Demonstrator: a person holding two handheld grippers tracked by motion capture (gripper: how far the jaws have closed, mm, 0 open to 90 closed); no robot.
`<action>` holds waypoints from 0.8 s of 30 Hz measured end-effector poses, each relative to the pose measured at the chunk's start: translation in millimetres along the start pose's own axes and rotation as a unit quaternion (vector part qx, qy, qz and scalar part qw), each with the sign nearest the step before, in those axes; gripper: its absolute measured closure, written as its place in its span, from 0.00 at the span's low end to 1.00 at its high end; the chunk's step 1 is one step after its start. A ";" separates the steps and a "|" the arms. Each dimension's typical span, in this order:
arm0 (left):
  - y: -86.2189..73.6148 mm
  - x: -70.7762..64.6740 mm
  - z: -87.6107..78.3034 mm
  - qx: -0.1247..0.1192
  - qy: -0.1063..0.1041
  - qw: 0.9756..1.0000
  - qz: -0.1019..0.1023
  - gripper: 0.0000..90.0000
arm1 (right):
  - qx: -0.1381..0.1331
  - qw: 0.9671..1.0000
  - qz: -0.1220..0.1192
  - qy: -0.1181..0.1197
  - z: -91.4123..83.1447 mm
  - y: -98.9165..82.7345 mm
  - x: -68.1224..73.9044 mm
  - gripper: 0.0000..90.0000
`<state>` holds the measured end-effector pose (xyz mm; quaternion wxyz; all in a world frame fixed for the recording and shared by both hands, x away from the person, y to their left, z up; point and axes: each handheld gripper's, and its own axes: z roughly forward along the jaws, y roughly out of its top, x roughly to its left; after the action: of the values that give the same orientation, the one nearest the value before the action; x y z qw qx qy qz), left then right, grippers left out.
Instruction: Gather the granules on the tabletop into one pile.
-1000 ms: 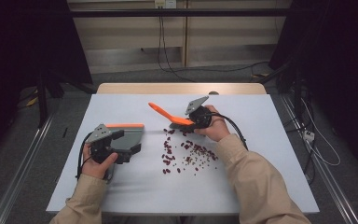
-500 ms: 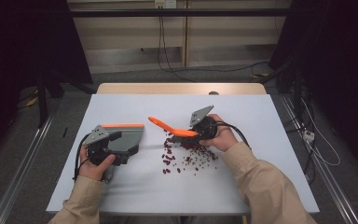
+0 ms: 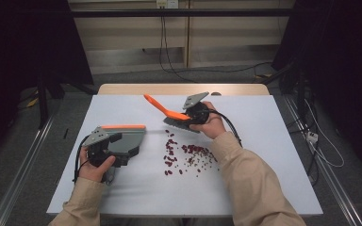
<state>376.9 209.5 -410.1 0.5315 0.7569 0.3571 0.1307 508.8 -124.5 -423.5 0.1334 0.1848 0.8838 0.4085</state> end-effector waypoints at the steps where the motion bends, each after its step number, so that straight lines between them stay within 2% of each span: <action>1: -0.2 0.3 -0.7 -0.001 0.001 1.000 -0.001 0.06 | 0.005 1.000 -0.007 -0.003 3.9 2.1 -0.7 0.79; 2: -0.7 0.9 -2.0 -0.003 0.002 1.000 -0.002 0.06 | 0.009 1.000 -0.016 -0.007 8.8 4.4 -1.1 0.79; 3: -1.1 1.5 -3.3 -0.002 0.004 1.000 -0.002 0.06 | 0.015 1.000 -0.020 -0.002 14.7 6.2 -0.7 0.79; 5: -2.4 2.7 -5.4 -0.002 0.006 1.000 -0.003 0.06 | 0.036 0.999 -0.039 0.010 23.3 8.1 3.2 0.79; 7: -3.2 3.9 -7.5 -0.002 0.009 1.000 -0.003 0.06 | 0.036 0.998 -0.048 0.031 26.4 8.5 9.8 0.79; 9: -4.1 4.7 -8.5 -0.004 0.011 1.000 -0.005 0.06 | 0.047 0.996 -0.067 0.033 25.0 9.3 14.4 0.79; 10: -4.3 4.8 -8.7 -0.004 0.013 1.000 -0.006 0.06 | 0.050 0.996 -0.069 0.038 22.6 8.4 16.1 0.79; 15: -4.1 4.5 -9.0 -0.005 0.011 1.000 -0.005 0.06 | 0.045 0.993 -0.085 0.065 11.3 0.5 25.4 0.79; 18: -4.4 4.4 -8.2 -0.003 0.010 1.000 -0.003 0.06 | 0.048 0.990 -0.104 0.077 2.7 -3.8 34.4 0.79; 24: -4.3 4.6 -7.9 -0.002 0.010 1.000 -0.002 0.06 | 0.051 0.989 -0.106 0.091 -10.8 -10.9 48.1 0.79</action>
<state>373.8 219.0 -411.6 0.5300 0.7536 0.3634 0.1381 459.2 -117.3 -429.1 0.0855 0.0592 0.9265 0.3617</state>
